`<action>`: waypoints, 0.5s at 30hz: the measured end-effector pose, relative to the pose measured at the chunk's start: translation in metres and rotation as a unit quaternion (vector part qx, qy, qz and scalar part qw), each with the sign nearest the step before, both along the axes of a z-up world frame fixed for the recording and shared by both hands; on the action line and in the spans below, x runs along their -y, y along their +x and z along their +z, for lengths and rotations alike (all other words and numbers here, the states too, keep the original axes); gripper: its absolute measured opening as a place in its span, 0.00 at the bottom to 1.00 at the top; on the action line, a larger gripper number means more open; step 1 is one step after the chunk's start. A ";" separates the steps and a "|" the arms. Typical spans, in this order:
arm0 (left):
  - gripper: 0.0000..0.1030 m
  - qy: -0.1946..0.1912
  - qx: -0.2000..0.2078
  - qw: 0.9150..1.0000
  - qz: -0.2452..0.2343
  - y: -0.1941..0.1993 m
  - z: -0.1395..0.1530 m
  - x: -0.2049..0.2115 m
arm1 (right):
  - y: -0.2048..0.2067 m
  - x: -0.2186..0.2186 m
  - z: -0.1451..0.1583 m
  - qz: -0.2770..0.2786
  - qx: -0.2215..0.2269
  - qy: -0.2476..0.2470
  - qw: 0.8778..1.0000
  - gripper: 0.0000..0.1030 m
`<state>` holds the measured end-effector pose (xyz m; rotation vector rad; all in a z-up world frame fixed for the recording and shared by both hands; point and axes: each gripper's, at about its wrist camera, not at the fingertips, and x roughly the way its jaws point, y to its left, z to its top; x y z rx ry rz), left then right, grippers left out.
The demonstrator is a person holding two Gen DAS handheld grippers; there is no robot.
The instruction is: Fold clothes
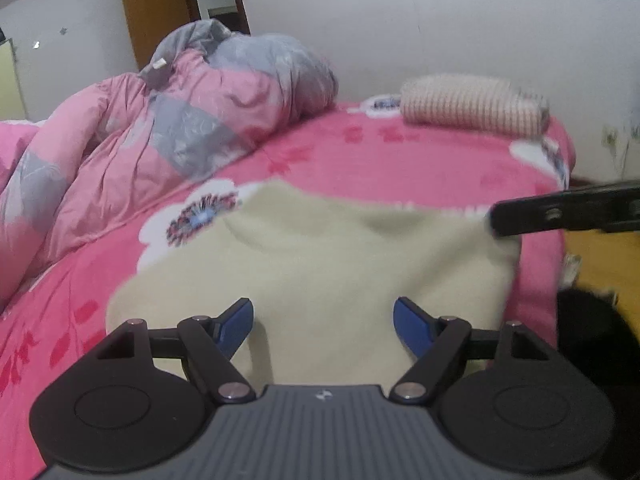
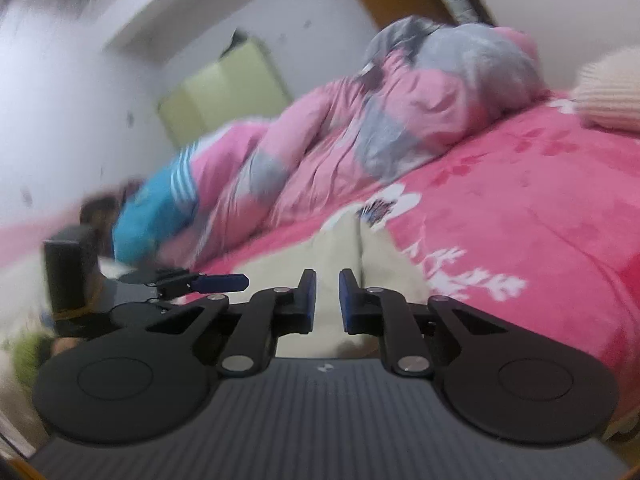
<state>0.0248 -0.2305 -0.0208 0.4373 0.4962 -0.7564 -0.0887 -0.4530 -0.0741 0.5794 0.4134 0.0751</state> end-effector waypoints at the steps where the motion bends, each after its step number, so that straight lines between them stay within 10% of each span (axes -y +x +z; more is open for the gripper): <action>1: 0.77 -0.015 -0.014 1.000 0.003 0.003 -0.005 -0.003 | 0.005 -0.003 0.001 0.005 -0.007 -0.011 1.000 0.08; 15: 0.79 -0.043 -0.011 0.999 -0.001 0.005 -0.014 -0.012 | 0.103 -0.025 0.038 0.050 -0.045 -0.165 0.984 0.08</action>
